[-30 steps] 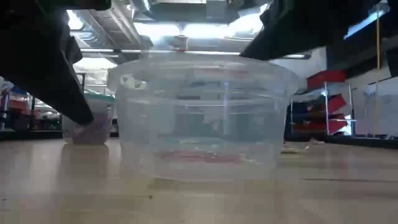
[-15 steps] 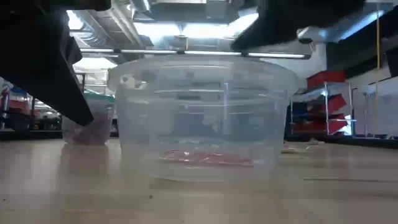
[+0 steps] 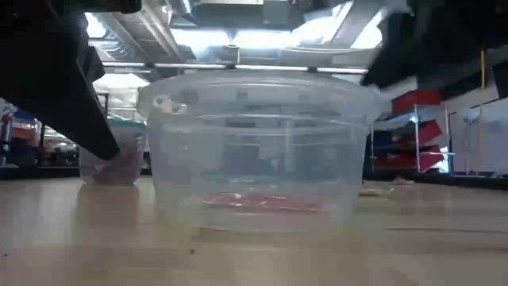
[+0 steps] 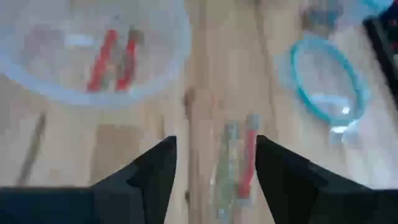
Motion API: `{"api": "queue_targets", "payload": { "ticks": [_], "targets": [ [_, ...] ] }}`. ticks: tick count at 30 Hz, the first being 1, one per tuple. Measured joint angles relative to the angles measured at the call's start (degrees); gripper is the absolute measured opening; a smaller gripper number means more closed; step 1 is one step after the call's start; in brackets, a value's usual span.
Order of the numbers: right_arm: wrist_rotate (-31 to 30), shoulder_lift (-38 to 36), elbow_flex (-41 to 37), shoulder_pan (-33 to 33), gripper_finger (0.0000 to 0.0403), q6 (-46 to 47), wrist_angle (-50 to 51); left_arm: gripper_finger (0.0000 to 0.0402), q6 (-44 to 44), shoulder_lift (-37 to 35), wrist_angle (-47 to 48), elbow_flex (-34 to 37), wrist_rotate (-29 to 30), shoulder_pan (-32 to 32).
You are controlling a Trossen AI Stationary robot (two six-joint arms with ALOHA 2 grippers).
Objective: Sort candy
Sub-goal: Put the green candy stick into the large transparent bin
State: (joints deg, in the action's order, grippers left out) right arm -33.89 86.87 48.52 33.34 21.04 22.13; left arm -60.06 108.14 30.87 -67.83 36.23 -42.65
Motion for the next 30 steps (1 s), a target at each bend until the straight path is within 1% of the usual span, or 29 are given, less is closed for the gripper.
{"api": "queue_targets", "payload": {
  "ticks": [2, 6, 8, 12, 16, 20, 24, 30],
  "targets": [
    [-0.05, 0.07, -5.19, -0.14, 0.0198, 2.15, -7.17, 0.0, 0.03, 0.0, -0.02, 0.0, 0.0, 0.0],
    [-0.59, 0.09, -14.54, -0.88, 0.0198, 3.18, -25.91, 0.0, 0.4, 0.0, -0.02, 0.0, 0.0, 0.1],
    [-0.62, 0.33, -17.66, -1.67, 0.0198, 3.25, -31.36, 0.0, 0.42, 0.0, -0.02, 0.0, -0.02, 0.37],
    [-2.1, 0.42, -20.88, -3.87, 0.0198, 5.64, -32.79, 0.0, 0.42, 0.0, -0.02, 0.0, 0.0, 0.5],
    [-0.95, 0.84, -21.95, -5.52, 0.0198, 5.05, -33.18, 0.0, 0.44, 0.0, -0.04, 0.0, 0.0, 0.46],
    [0.92, 3.34, -21.98, -5.77, 0.0198, 2.59, -36.24, 0.0, 0.44, 0.0, -0.04, 0.0, 0.0, 0.44],
    [-0.3, 6.28, -21.97, -5.72, 0.0196, 3.86, -36.8, 0.0, 0.44, 0.0, -0.08, 0.0, 0.0, 0.44],
    [-1.26, 8.99, -21.85, -5.66, 0.0166, 6.15, -37.93, 0.0, 0.47, 0.01, -0.07, 0.0, 0.0, 0.44]
  ]
}}
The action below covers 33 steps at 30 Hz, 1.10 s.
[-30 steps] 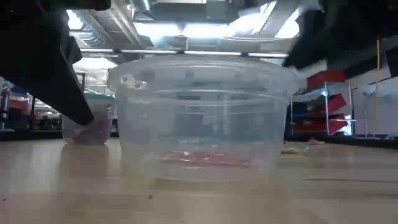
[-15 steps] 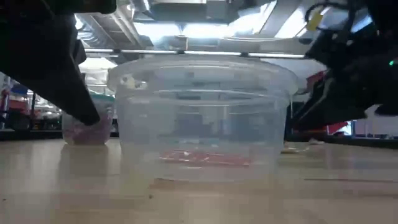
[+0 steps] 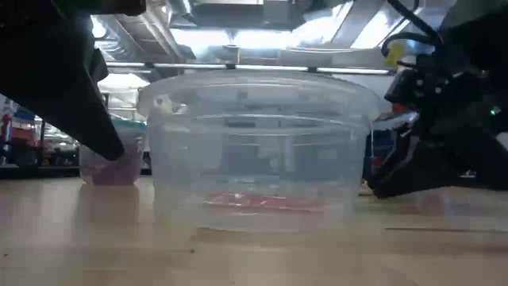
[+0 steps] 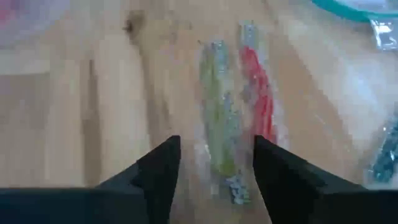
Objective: Sort candy
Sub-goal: Put the green candy stick into the large transparent bin
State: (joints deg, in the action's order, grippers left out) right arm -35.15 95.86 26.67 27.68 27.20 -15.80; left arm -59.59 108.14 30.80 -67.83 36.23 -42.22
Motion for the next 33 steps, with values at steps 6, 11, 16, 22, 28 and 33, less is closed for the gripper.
{"api": "queue_targets", "payload": {
  "ticks": [6, 11, 16, 22, 28, 33],
  "targets": [
    [1.59, 0.21, 0.05, -0.02, 0.0115, 1.12, 0.03, 0.0, -0.02, -0.01, -0.01, 0.0, 0.0, 0.0],
    [2.82, 0.27, 0.05, 0.09, 0.0042, 2.73, 0.36, 0.0, -0.02, -0.01, -0.01, 0.0, 0.0, 0.01],
    [1.47, 0.4, 0.82, 0.1, 0.0012, 5.4, 1.14, 0.0, -0.02, -0.01, -0.04, 0.0, 0.0, 0.02],
    [-1.44, -1.99, 3.7, 0.02, 0.0005, 5.16, 6.71, 0.0, -0.27, 0.0, -0.04, 0.0, 0.0, 0.0],
    [-5.92, -9.39, 8.9, 0.04, 0.0003, 3.49, 18.09, 0.0, -0.44, -0.01, -0.04, 0.0, 0.0, 0.0],
    [-5.39, -13.81, 13.49, 0.08, 0.0003, -2.85, 19.51, 0.0, -0.44, -0.01, -0.04, 0.0, 0.0, 0.0]
  ]
}}
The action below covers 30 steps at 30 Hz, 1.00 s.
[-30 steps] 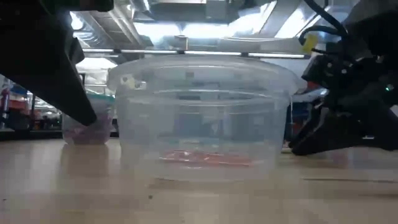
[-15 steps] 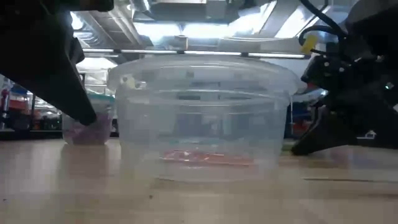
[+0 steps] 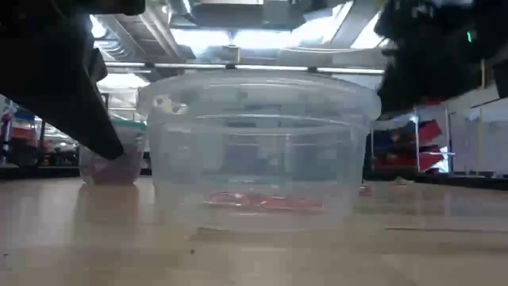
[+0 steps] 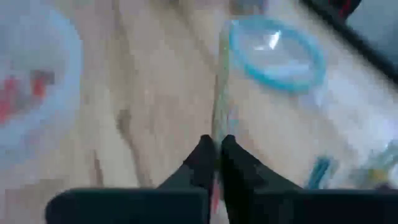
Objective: Sort candy
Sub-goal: Put the green candy stick into the large transparent bin
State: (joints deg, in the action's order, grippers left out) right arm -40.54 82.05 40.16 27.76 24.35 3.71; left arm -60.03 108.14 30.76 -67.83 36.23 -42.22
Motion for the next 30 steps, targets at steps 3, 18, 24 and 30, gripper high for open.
{"api": "queue_targets", "payload": {
  "ticks": [3, 18, 24, 30],
  "targets": [
    [7.85, 0.02, 3.39, 0.0, 0.0003, -4.54, -4.52, 0.0, -0.01, 0.0, 0.01, 0.0, 0.0, 0.0],
    [25.18, 15.98, 11.56, 0.68, 0.0003, -8.18, -20.16, 0.0, 0.22, 0.02, 0.06, 0.0, -0.01, -0.11],
    [25.17, 17.65, 11.64, 0.7, 0.002, -6.24, -18.71, 0.0, 0.37, 0.02, 0.07, 0.0, 0.0, -0.11],
    [23.6, 17.62, 11.68, 0.7, 0.0108, -6.17, -18.27, 0.0, 0.39, 0.02, 0.07, -0.01, 0.0, -0.11]
  ]
}}
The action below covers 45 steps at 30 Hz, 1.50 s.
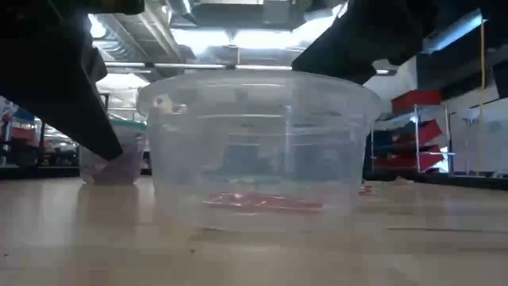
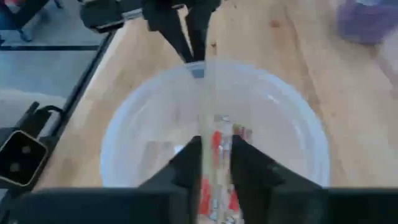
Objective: Sort candy
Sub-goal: Put the green candy stick into the large transparent bin, then put the orange candy stick into the large transparent bin
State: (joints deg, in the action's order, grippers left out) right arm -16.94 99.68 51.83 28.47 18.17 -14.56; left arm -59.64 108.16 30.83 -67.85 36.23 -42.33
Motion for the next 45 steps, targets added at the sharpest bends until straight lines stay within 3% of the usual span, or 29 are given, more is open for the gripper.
{"api": "queue_targets", "payload": {
  "ticks": [7, 15, 21, 27, 35, 38, 45],
  "targets": [
    [0.69, -6.53, -0.02, 0.04, 0.0182, -0.57, 10.71, 0.0, -0.02, 0.0, 0.0, 0.01, 0.0, 0.0],
    [-10.39, -19.93, 0.04, -0.02, 0.0188, -0.46, 28.27, 0.0, -0.15, 0.0, 0.01, 0.01, -0.02, 0.0],
    [-15.83, -21.39, -0.82, -0.02, 0.0188, 2.66, 38.44, 0.0, -0.36, 0.0, -0.02, 0.01, 0.0, 0.0],
    [-17.1, -19.2, -9.7, -2.1, 0.0188, 8.77, 33.54, 0.0, -0.39, 0.0, -0.07, 0.0, 0.0, -0.02],
    [-16.54, -15.04, -23.0, -5.25, 0.0189, 11.78, 7.25, 0.0, 0.06, 0.0, -0.06, -0.01, 0.0, 0.27],
    [-16.57, -12.67, -25.08, -5.79, 0.0189, 11.84, 0.93, 0.0, 0.04, 0.0, -0.04, 0.01, 0.0, 0.44],
    [-17.0, -4.55, -25.19, -6.56, 0.0189, 16.31, -2.06, 0.0, 0.04, 0.0, -0.15, 0.01, 0.0, 0.42]
  ]
}}
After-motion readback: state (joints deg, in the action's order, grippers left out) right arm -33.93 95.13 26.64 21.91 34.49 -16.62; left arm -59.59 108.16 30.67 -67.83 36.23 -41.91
